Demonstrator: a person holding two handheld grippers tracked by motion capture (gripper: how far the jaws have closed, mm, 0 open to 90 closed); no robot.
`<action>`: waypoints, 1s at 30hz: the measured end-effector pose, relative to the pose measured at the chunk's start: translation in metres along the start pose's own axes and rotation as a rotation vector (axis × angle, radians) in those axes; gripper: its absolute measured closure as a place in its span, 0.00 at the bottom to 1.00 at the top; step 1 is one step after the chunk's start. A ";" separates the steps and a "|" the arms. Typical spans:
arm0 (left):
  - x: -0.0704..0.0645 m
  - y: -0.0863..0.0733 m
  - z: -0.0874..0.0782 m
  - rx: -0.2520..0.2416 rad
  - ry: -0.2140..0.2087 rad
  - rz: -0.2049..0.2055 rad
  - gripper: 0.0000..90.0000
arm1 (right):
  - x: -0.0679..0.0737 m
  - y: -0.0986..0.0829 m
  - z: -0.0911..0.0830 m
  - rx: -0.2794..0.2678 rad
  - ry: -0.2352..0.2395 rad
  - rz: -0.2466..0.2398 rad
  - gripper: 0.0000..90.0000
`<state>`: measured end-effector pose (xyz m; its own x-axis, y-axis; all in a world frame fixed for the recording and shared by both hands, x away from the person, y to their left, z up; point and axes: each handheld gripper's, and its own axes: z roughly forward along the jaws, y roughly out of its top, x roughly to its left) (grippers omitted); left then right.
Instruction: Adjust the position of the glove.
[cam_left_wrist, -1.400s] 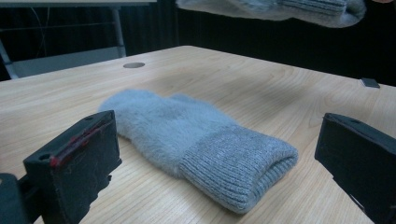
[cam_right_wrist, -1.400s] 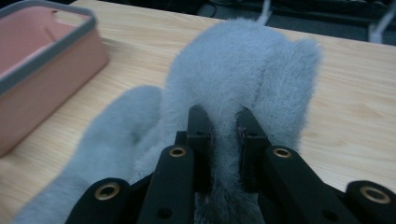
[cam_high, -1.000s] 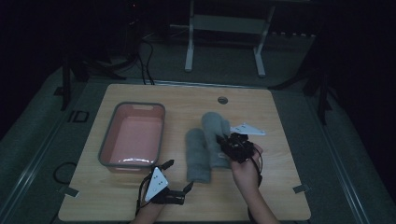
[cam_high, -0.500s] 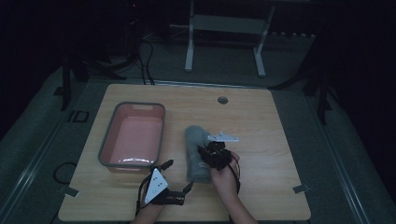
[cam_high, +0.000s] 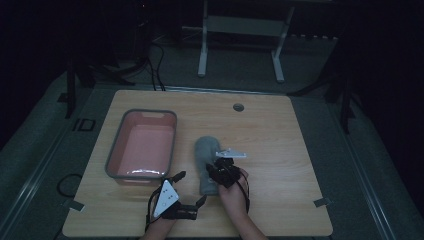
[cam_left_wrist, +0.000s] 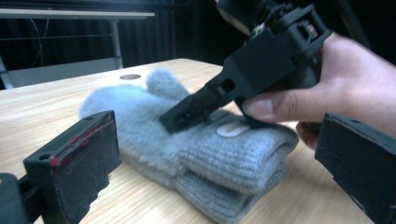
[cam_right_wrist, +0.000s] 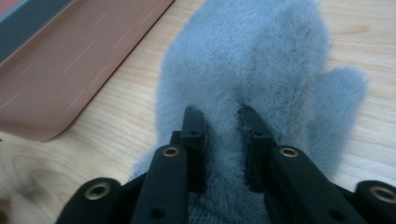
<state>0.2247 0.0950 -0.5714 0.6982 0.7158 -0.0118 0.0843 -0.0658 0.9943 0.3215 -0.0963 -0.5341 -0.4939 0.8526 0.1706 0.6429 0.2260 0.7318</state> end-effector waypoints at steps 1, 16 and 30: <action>0.000 0.000 0.000 0.006 0.002 0.003 0.00 | -0.001 0.000 0.000 -0.005 0.002 0.003 0.81; 0.000 0.004 -0.001 0.005 -0.004 -0.011 0.00 | -0.015 0.018 -0.031 -0.065 0.107 -0.058 0.48; -0.001 0.043 0.006 0.097 -0.062 -0.085 0.00 | -0.055 0.025 -0.052 -0.087 0.088 -0.192 0.15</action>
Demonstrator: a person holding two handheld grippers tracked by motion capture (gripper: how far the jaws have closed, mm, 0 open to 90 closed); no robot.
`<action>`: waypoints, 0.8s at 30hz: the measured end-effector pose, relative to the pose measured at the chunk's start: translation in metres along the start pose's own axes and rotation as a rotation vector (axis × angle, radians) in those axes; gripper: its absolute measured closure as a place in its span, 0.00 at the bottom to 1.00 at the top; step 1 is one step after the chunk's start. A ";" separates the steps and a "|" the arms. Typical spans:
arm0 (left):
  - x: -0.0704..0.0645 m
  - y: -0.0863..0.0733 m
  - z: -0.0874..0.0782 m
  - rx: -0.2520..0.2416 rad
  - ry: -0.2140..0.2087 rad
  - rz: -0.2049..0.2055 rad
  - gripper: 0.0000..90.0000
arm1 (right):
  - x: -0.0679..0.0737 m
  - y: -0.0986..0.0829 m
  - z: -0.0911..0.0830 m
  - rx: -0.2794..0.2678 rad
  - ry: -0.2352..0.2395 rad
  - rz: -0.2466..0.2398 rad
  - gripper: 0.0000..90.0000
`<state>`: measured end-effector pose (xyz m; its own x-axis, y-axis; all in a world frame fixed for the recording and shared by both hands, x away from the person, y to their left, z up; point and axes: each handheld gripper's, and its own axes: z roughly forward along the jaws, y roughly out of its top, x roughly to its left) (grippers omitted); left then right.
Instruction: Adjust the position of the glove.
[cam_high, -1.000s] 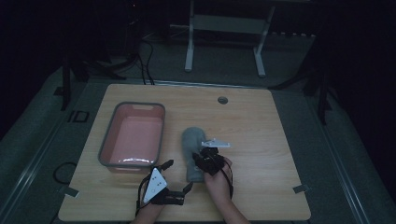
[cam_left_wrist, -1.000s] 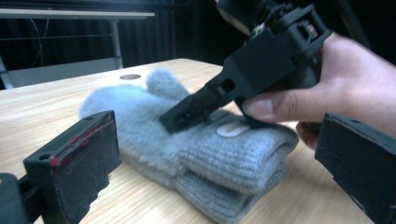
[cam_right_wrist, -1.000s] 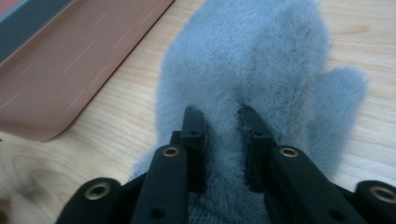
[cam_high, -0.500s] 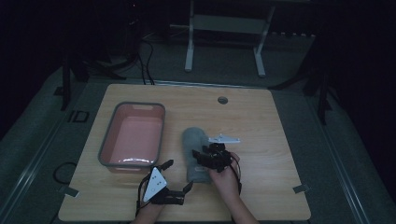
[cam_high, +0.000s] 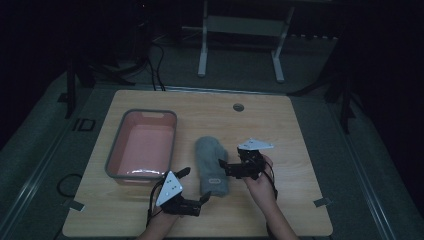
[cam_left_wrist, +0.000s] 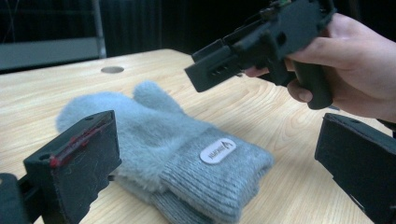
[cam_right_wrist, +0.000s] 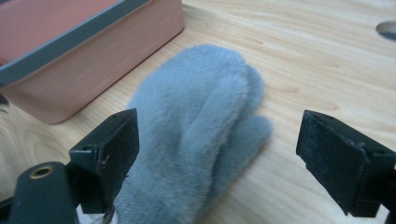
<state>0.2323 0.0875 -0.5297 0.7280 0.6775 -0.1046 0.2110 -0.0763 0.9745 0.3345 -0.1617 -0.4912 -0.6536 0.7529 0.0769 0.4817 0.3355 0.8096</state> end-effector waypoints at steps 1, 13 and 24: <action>0.001 0.005 0.001 0.027 0.005 -0.009 0.00 | -0.002 0.000 -0.001 -0.007 0.005 -0.022 0.16; 0.020 0.051 0.041 0.301 0.077 -0.131 0.00 | -0.020 -0.002 -0.017 0.006 0.046 -0.073 0.12; 0.050 0.058 0.076 0.490 0.184 -0.259 0.17 | -0.012 -0.003 0.011 0.102 0.034 -0.057 0.33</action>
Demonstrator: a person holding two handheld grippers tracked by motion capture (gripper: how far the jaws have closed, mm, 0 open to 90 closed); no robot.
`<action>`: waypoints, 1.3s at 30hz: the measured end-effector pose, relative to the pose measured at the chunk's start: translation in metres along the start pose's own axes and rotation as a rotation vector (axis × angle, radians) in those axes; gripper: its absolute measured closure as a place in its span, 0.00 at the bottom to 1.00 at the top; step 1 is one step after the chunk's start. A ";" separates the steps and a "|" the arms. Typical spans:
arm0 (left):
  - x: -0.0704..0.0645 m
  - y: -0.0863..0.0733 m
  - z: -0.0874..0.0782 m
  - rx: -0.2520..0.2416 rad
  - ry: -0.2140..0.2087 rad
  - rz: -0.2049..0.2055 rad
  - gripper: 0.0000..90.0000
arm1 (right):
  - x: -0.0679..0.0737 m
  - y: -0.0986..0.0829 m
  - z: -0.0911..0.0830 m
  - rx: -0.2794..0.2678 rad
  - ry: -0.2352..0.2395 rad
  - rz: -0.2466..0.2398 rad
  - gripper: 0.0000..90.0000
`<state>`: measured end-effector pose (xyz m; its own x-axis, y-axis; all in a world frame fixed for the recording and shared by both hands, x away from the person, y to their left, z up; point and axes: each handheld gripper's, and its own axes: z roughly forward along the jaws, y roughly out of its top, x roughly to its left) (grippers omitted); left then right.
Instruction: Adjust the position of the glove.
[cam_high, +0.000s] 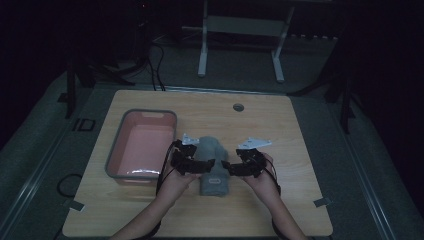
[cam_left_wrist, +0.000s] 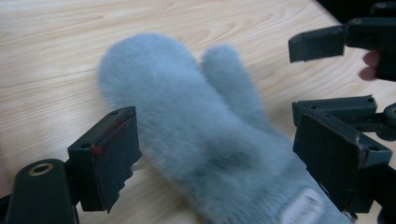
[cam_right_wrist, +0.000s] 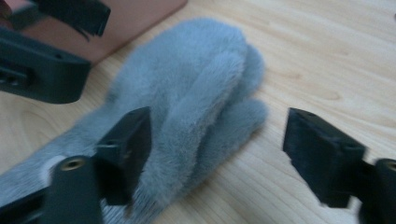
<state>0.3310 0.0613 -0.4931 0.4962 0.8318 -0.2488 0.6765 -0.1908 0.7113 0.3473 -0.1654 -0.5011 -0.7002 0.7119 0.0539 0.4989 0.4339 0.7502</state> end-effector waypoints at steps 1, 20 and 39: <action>0.001 0.000 0.004 0.010 0.022 0.005 0.18 | 0.000 0.000 0.003 0.012 0.000 0.002 0.35; 0.015 -0.017 0.053 0.140 -0.031 -0.020 0.32 | -0.011 -0.018 0.047 0.160 0.103 0.081 0.45; 0.013 -0.014 0.049 0.121 -0.158 0.037 0.83 | -0.004 -0.014 0.041 0.127 0.142 0.022 0.89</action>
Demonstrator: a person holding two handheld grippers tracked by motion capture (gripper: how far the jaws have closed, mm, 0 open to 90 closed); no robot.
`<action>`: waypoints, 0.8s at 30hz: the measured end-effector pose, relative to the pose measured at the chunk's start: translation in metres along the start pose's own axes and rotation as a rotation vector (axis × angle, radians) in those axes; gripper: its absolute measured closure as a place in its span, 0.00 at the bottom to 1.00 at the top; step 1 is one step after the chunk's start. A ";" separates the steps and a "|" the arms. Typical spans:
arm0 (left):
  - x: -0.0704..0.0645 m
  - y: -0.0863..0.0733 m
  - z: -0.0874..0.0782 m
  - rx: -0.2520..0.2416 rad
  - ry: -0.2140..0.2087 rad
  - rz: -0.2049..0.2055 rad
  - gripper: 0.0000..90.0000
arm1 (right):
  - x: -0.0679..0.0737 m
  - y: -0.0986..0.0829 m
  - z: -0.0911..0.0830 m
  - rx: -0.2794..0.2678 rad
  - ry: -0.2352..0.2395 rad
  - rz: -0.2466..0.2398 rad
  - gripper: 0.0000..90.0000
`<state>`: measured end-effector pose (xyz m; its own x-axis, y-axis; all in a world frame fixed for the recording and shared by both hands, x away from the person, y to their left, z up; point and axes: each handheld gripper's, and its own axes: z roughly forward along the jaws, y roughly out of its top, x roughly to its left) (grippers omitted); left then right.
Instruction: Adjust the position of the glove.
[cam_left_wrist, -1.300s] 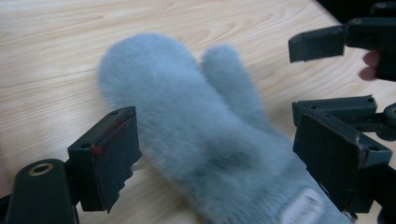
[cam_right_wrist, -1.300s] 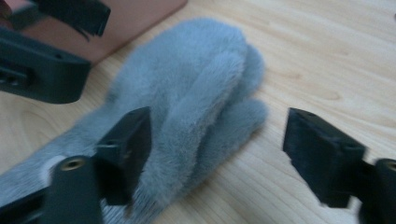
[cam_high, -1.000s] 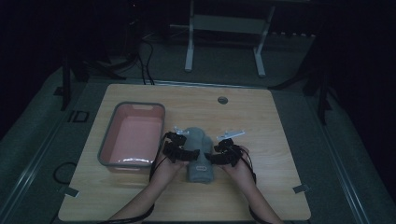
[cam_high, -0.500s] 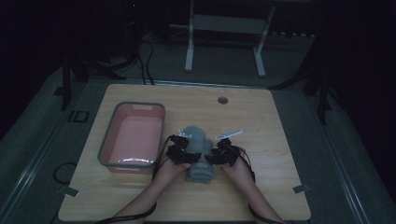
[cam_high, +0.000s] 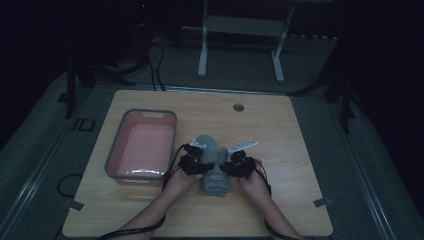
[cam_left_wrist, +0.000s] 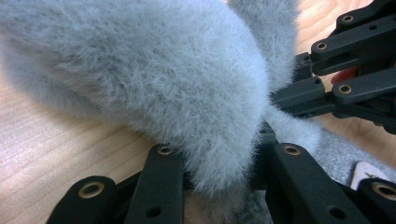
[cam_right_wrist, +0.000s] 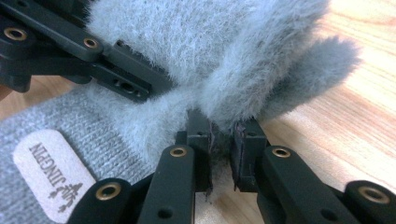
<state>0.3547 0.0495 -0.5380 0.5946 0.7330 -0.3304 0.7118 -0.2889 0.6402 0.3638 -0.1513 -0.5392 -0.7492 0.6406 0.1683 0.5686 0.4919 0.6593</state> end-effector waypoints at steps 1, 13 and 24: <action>-0.001 0.001 -0.002 -0.005 -0.003 0.000 0.84 | 0.001 0.001 -0.002 -0.001 -0.001 -0.003 0.90; -0.018 0.022 -0.032 -0.065 -0.033 0.049 0.85 | 0.012 0.016 -0.036 -0.080 -0.038 -0.037 0.91; -0.023 0.045 -0.063 -0.098 -0.036 0.089 0.85 | 0.024 0.041 -0.060 -0.143 -0.065 -0.056 0.91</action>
<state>0.3498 0.0586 -0.4583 0.6682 0.6838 -0.2931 0.6168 -0.2889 0.7322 0.3485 -0.1517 -0.4641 -0.7522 0.6536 0.0837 0.4689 0.4417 0.7649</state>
